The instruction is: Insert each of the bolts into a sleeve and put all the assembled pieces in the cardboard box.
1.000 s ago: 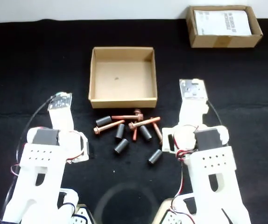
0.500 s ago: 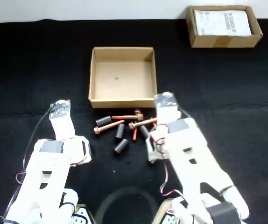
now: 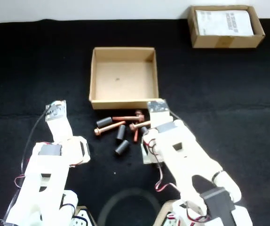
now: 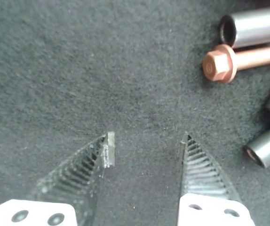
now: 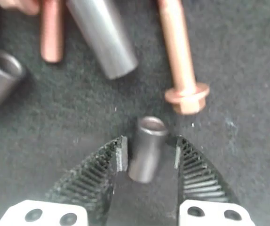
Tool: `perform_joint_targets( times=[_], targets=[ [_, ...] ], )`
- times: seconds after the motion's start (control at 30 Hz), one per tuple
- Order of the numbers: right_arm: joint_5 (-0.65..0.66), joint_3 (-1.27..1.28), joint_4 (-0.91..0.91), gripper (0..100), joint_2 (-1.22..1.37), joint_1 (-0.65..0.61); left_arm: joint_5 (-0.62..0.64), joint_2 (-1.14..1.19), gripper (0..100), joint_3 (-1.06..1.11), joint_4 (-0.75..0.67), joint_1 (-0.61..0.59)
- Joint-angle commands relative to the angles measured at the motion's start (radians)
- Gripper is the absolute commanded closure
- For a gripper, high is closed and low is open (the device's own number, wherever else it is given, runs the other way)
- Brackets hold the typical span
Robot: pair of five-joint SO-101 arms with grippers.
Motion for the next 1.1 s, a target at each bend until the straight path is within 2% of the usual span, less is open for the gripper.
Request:
perform_joint_targets(
  times=[0.0,0.2,0.27,0.33,0.53,0.7,1.0,1.07],
  targets=[
    [-0.006,0.024,-0.031,83.6,0.048,-0.004,0.002,0.004,77,-0.004,-0.009,-0.012],
    [-0.006,0.016,-0.035,83.8,0.093,-0.007,0.002,0.004,77,-0.004,-0.009,-0.012],
    [0.000,0.016,-0.035,88.5,0.094,-0.008,0.002,0.004,77,-0.004,-0.009,-0.012],
    [0.002,0.015,-0.035,98.7,0.094,-0.001,0.002,0.004,77,-0.002,-0.021,-0.010],
    [0.002,-0.015,0.027,99.1,0.087,0.065,0.002,0.004,77,-0.001,-0.044,-0.010],
    [0.003,-0.203,0.216,99.1,0.084,0.153,0.002,0.004,77,-0.001,-0.044,-0.012],
    [0.003,-0.835,0.705,99.1,0.084,0.360,0.003,0.004,77,-0.001,-0.044,-0.012],
    [0.002,-0.944,0.750,99.1,0.081,0.420,0.003,0.002,77,0.012,-0.048,-0.012]
  ],
)
